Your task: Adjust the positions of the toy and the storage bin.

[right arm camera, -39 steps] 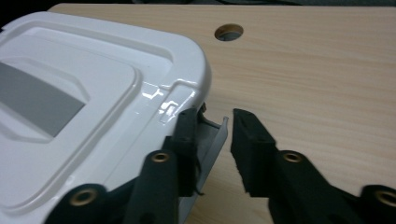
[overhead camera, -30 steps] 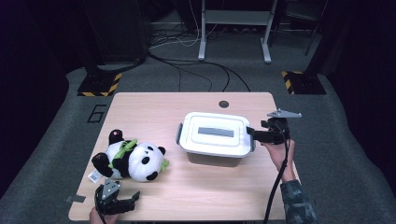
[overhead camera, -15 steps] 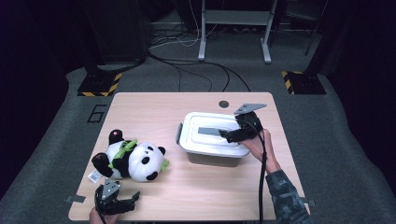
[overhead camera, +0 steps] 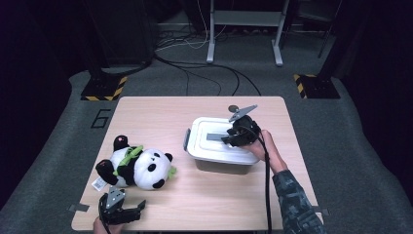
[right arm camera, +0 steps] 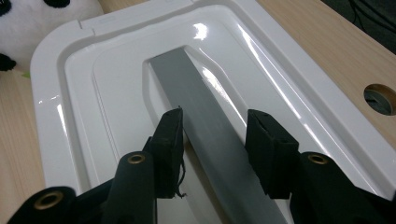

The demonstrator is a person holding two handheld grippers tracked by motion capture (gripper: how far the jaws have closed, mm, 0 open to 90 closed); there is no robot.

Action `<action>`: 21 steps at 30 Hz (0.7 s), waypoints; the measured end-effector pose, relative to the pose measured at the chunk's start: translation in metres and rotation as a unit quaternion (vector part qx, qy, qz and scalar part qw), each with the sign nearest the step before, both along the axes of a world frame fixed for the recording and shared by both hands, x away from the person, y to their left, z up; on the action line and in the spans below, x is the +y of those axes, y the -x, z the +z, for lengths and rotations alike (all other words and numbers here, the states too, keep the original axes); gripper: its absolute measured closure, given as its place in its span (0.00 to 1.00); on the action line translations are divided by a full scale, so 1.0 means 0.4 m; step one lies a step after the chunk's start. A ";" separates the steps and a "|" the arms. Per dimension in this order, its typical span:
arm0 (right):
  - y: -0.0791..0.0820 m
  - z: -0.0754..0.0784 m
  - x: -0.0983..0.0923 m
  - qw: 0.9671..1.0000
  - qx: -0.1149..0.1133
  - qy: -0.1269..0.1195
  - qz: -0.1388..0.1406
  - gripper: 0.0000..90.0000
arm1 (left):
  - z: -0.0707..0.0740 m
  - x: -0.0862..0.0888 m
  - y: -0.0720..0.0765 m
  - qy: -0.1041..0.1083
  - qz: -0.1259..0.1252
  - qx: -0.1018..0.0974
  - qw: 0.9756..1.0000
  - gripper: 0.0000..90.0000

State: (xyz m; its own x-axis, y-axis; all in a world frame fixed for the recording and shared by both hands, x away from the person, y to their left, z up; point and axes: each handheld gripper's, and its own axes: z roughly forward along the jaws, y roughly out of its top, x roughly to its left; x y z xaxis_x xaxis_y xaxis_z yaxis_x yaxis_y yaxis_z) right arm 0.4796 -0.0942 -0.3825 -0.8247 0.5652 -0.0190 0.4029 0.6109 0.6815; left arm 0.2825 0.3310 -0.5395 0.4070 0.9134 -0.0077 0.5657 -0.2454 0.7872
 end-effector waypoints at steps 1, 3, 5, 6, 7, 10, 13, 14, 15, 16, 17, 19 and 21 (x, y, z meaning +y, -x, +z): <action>0.000 0.000 0.000 1.000 0.000 0.000 0.000 0.63 | 0.000 0.000 0.000 0.000 0.000 0.000 1.000 0.06; -0.003 -0.001 -0.004 1.000 0.004 -0.004 -0.001 0.64 | 0.000 0.000 0.000 0.000 0.000 0.000 1.000 0.06; -0.002 -0.002 -0.006 1.000 0.006 -0.010 -0.007 0.65 | 0.000 0.000 0.000 0.001 0.000 0.000 1.000 0.06; 0.001 -0.004 -0.007 1.000 0.005 -0.014 -0.008 0.66 | 0.000 0.000 0.000 0.000 0.000 0.000 1.000 0.06; 0.001 -0.004 -0.007 1.000 0.005 -0.014 -0.008 0.66 | 0.000 0.000 0.000 0.000 0.000 0.000 1.000 0.06; 0.009 -0.006 -0.008 1.000 0.004 -0.019 -0.019 0.70 | 0.000 0.000 0.000 0.000 0.000 0.000 1.000 0.06; 0.010 -0.006 -0.009 0.999 0.002 -0.020 -0.029 0.72 | 0.000 0.000 0.000 0.000 0.000 0.001 1.000 0.06; 0.014 -0.007 -0.008 0.999 0.002 -0.022 -0.041 0.73 | 0.000 0.000 0.000 0.000 0.000 0.000 1.000 0.06; 0.014 -0.007 -0.008 0.999 0.002 -0.022 -0.041 0.73 | 0.000 0.000 0.000 0.000 0.000 0.000 1.000 0.06; 0.018 -0.008 -0.006 0.998 0.004 -0.027 -0.065 0.73 | 0.000 0.000 0.000 0.001 0.001 0.000 1.000 0.06; 0.018 -0.008 -0.006 0.998 0.004 -0.027 -0.065 0.73 | 0.000 0.000 0.000 0.001 0.001 0.000 1.000 0.06; 0.025 -0.008 -0.003 0.994 0.012 -0.036 -0.099 0.74 | 0.000 0.000 0.000 0.000 0.000 0.000 1.000 0.06; 0.041 -0.007 0.009 0.990 0.012 -0.036 -0.132 0.74 | 0.000 0.000 0.000 0.001 0.001 0.000 1.000 0.06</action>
